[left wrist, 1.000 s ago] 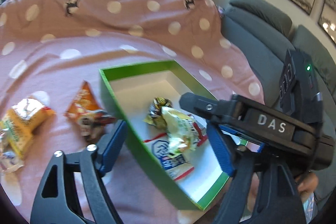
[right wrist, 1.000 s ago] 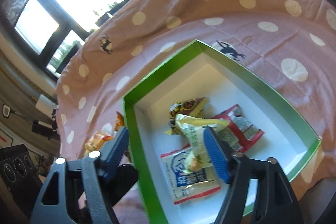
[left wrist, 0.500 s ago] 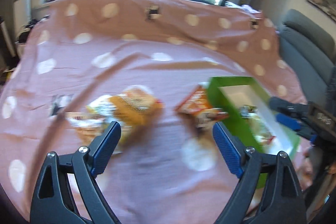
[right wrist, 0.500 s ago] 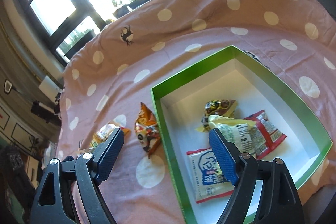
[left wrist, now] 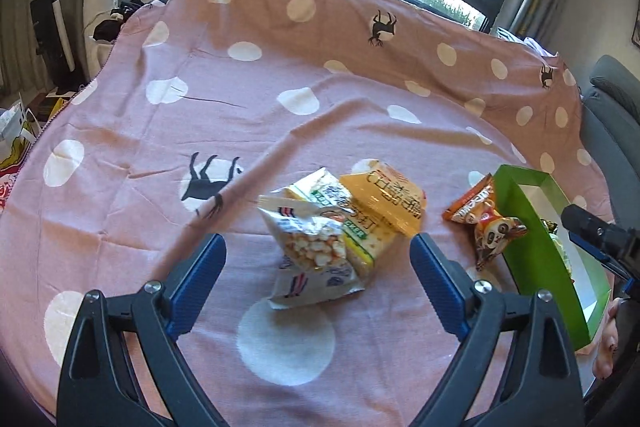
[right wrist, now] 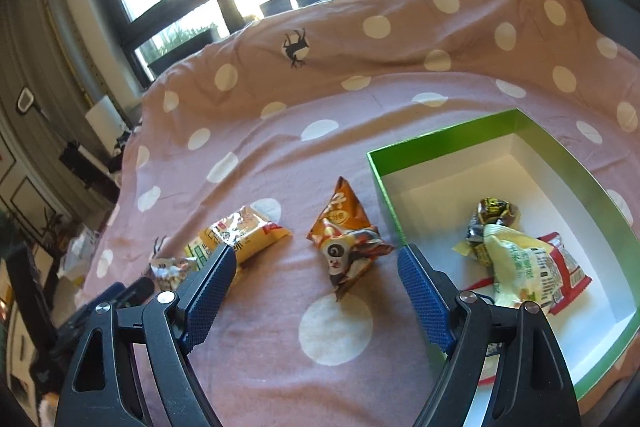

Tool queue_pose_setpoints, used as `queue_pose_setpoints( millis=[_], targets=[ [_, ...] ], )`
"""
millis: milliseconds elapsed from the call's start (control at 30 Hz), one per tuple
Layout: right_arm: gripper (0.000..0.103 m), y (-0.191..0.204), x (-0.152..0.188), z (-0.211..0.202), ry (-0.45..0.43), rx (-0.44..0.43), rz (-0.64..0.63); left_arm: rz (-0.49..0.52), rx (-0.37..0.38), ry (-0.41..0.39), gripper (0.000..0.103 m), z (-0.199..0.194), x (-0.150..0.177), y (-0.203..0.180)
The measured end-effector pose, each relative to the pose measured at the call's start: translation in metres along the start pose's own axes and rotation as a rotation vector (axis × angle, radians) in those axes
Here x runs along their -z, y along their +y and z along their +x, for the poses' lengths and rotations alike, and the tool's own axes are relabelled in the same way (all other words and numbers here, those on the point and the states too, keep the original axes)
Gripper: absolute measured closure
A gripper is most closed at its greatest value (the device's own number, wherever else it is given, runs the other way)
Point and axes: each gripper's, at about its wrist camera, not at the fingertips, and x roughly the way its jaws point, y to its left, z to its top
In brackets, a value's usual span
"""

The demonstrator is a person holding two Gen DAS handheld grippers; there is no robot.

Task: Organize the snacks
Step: 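Move the right gripper back to the snack pile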

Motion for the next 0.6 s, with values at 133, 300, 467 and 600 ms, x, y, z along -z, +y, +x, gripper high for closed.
queue_pose_setpoints(
  millis=[133, 300, 467, 600],
  targets=[
    [0.020, 0.016, 0.004, 0.013, 0.018, 0.020, -0.046, -0.019, -0.007, 0.011, 0.010, 0.000, -0.002, 0.012],
    [0.020, 0.037, 0.009, 0.031, 0.070, 0.012, -0.089, -0.048, -0.016, 0.034, 0.010, 0.004, -0.003, 0.022],
    [0.020, 0.061, 0.010, 0.049, 0.134, -0.059, -0.117, -0.061, 0.018, 0.074, 0.010, 0.013, -0.002, 0.025],
    [0.020, 0.075, 0.003, 0.068, 0.211, -0.195, -0.072, -0.075, 0.044, 0.111, 0.011, 0.021, -0.001, 0.025]
  ],
)
